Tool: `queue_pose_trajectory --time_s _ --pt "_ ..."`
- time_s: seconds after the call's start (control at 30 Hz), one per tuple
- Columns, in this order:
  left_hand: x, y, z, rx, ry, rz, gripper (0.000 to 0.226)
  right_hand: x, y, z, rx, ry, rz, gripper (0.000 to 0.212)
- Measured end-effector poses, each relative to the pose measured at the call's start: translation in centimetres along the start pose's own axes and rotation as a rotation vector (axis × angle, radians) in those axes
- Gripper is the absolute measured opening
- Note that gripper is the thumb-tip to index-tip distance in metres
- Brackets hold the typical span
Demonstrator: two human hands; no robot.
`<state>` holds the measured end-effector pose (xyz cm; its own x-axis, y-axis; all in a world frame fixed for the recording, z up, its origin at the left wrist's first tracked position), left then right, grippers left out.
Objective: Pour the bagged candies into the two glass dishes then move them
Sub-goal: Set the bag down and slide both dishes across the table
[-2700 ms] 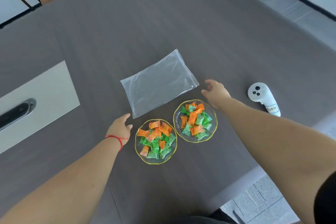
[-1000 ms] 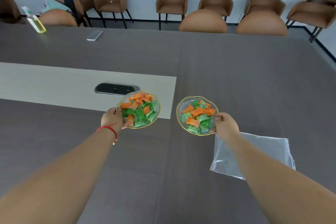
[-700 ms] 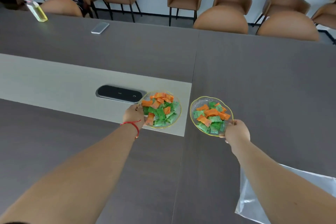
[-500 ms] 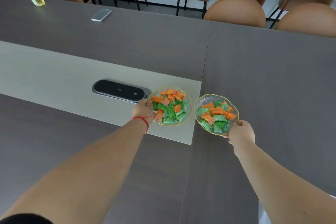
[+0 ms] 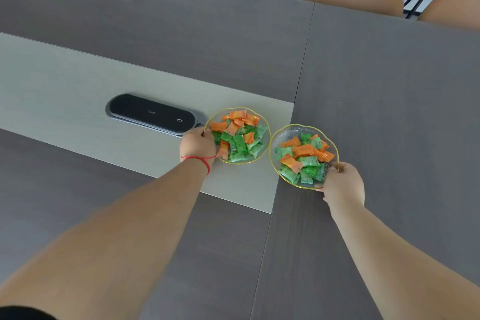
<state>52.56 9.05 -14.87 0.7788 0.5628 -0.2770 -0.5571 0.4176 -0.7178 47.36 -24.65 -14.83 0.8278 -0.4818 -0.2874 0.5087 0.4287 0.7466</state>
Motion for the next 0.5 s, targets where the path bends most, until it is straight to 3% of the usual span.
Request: queue_pose_trajectory --time_s 0.2,0.5 --pt "-0.88 0.47 0.48 -0.131 -0.062 -0.082 0.017 0.34 0.11 -0.22 -0.068 -0.013 0.021 0.025" --pt "-0.85 0.86 0.61 -0.194 -0.14 -0.072 0.017 0.16 0.65 -0.07 -0.1 -0.04 0.091 0.021"
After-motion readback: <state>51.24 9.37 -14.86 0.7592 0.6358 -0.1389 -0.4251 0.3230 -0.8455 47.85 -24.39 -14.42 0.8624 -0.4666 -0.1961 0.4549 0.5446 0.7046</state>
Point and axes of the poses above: each hand's wrist, its own x-axis towards the middle knuckle, its own z-axis out of the back of the hand, y = z × x, the point moved 6 cm from there along x, towards the middle knuckle, and after that the axes turned 8 degrees about z, right-handed, at the moved point
